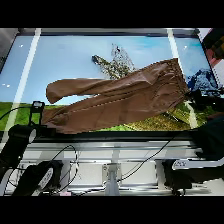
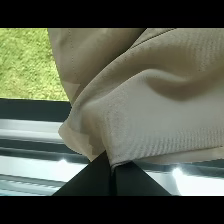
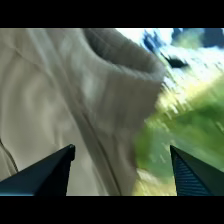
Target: Fold the clothes and pants, and hang the long-sleeved shirts on hangers.
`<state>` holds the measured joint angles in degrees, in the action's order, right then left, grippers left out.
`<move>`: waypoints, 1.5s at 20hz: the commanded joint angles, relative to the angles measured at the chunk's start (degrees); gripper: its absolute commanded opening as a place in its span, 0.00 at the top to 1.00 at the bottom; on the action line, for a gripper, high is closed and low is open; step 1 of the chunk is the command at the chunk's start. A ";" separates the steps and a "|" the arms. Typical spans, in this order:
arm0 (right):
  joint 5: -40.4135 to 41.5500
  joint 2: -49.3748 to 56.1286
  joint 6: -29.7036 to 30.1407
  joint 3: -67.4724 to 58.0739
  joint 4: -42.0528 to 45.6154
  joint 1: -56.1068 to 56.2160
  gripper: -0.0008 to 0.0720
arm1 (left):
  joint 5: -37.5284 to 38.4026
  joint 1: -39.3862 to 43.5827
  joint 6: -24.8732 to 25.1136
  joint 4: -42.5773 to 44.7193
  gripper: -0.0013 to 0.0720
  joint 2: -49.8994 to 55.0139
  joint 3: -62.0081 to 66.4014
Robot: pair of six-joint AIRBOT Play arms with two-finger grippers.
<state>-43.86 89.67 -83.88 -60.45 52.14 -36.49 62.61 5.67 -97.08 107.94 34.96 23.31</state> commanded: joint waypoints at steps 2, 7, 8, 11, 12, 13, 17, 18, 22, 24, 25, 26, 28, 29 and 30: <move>10.78 0.74 -5.29 0.33 -1.11 2.29 0.14 | -0.17 -0.02 -0.11 0.04 0.96 -0.02 -0.02; 13.46 1.60 -5.49 0.33 -1.05 2.38 0.56 | -2.23 -0.02 -3.43 0.04 0.96 -0.02 -0.02; 13.46 1.68 -5.49 0.33 -1.05 2.38 0.68 | -2.21 -0.04 -3.43 0.04 0.96 -0.02 -0.02; 14.01 1.66 -5.46 0.31 -1.09 2.36 0.94 | -2.43 -0.04 -3.45 1.97 0.96 -0.02 -0.02; 13.94 1.64 -5.42 0.02 -1.09 2.36 0.94 | -3.02 -0.04 -3.45 4.63 0.96 -0.02 0.00; 13.40 1.64 -5.42 -0.52 -1.07 2.36 0.94 | -4.15 -0.04 -3.48 8.31 0.96 -0.02 0.00; 7.98 0.46 -5.35 -4.15 -0.74 2.36 0.95 | -14.16 -0.07 -4.24 22.71 0.96 0.02 0.00; 7.89 -0.79 -5.49 -4.11 -0.63 2.36 0.95 | -17.14 -0.09 -6.51 25.75 0.96 0.09 0.00; 4.59 -7.80 -8.11 -1.40 8.07 2.27 0.95 | -25.64 -4.31 -10.95 31.78 0.96 3.63 0.37; 5.75 -14.01 -11.80 3.72 13.18 2.08 0.95 | -26.21 -7.63 -11.89 31.54 0.96 7.10 1.84; 6.80 -17.59 -12.61 6.58 14.29 2.05 0.95 | -26.45 -8.79 -12.46 31.56 0.96 8.83 3.43; 7.26 -21.35 -12.68 9.40 14.86 2.08 0.95 | -27.58 -9.53 -12.41 31.58 0.96 10.29 5.40; 7.32 -28.74 -12.70 14.36 16.76 2.05 0.95 | -32.83 -10.64 -12.00 31.76 0.96 13.09 10.29; 7.06 -32.37 -12.72 16.44 18.01 2.05 0.95 | -35.82 -10.95 -11.30 31.78 0.96 14.51 12.92; 6.60 -35.54 -12.98 18.10 19.10 2.05 0.95 | -37.46 -11.13 -10.21 31.74 0.96 15.87 15.28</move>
<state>-37.12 63.18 -95.64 -47.99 66.83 -34.39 32.05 -3.95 -108.44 139.06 47.05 32.88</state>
